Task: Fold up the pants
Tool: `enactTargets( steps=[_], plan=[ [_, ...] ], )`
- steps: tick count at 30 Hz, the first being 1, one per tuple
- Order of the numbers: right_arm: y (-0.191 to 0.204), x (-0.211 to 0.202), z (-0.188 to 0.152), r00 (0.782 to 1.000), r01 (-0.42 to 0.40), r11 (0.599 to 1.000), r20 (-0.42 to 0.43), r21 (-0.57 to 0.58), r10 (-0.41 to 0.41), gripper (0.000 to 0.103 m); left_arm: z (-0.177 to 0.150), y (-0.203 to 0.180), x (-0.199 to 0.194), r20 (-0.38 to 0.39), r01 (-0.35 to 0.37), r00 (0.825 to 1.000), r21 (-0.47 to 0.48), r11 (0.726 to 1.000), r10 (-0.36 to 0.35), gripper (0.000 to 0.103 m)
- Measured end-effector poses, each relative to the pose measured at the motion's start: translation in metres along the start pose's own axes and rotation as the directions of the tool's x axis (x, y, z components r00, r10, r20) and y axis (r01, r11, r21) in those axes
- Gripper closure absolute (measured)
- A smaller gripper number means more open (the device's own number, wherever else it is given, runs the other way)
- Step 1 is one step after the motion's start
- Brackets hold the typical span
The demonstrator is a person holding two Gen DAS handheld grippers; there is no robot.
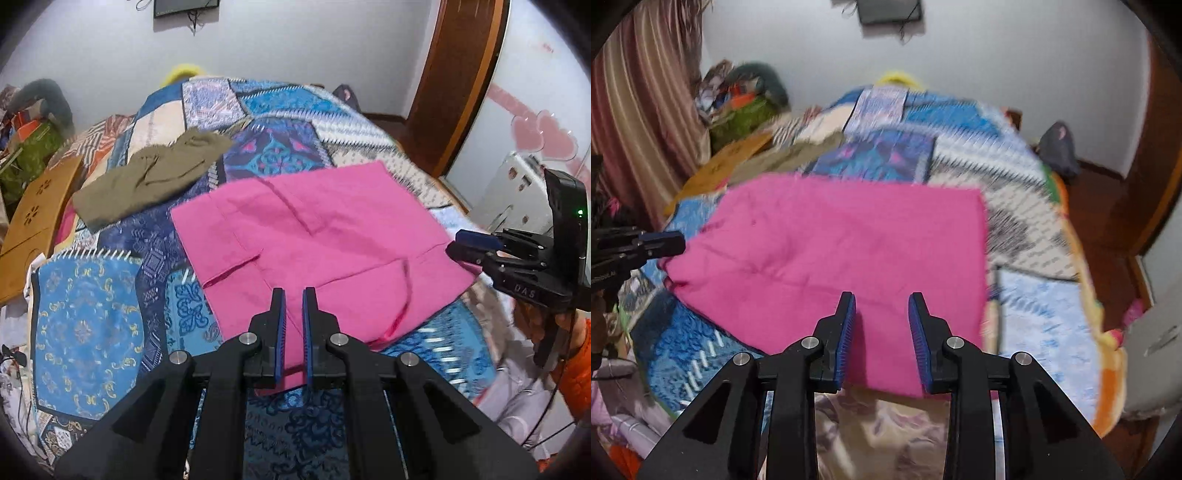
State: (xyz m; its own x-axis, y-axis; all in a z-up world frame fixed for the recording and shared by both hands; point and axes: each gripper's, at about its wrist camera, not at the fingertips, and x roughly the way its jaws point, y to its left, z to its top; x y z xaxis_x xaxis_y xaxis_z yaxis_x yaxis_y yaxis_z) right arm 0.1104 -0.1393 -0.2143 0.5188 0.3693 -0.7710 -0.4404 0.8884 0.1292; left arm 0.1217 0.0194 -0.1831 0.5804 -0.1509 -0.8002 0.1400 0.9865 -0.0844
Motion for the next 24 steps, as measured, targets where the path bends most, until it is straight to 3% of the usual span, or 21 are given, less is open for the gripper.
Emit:
enactTargets(
  steps=[2,5,13,19,24],
  plan=[
    [-0.004,0.005,-0.009,1.0,-0.011,1.0,0.008,0.013,0.01,0.073,-0.006,0.001,0.007,-0.005,-0.022,1.0,0.007,1.0,0.022,0.095],
    [-0.017,0.0,-0.014,1.0,-0.012,0.999,-0.003,0.049,0.012,0.067,-0.014,0.01,0.004,0.018,-0.025,1.0,-0.013,1.0,0.025,0.084],
    [-0.05,-0.005,-0.015,0.993,0.063,0.997,-0.107,0.042,-0.059,0.067,-0.007,0.048,-0.008,0.008,-0.112,0.994,-0.022,0.994,0.112,0.084],
    [-0.057,-0.004,0.024,0.994,0.067,0.998,-0.082,-0.01,-0.068,0.067,0.035,0.073,-0.004,0.038,-0.148,0.988,-0.048,0.988,0.149,0.084],
    [-0.058,0.028,0.066,0.998,0.034,0.999,-0.045,-0.017,-0.035,0.067,0.073,0.076,0.02,0.042,-0.143,0.989,-0.033,0.989,0.145,0.083]
  ],
)
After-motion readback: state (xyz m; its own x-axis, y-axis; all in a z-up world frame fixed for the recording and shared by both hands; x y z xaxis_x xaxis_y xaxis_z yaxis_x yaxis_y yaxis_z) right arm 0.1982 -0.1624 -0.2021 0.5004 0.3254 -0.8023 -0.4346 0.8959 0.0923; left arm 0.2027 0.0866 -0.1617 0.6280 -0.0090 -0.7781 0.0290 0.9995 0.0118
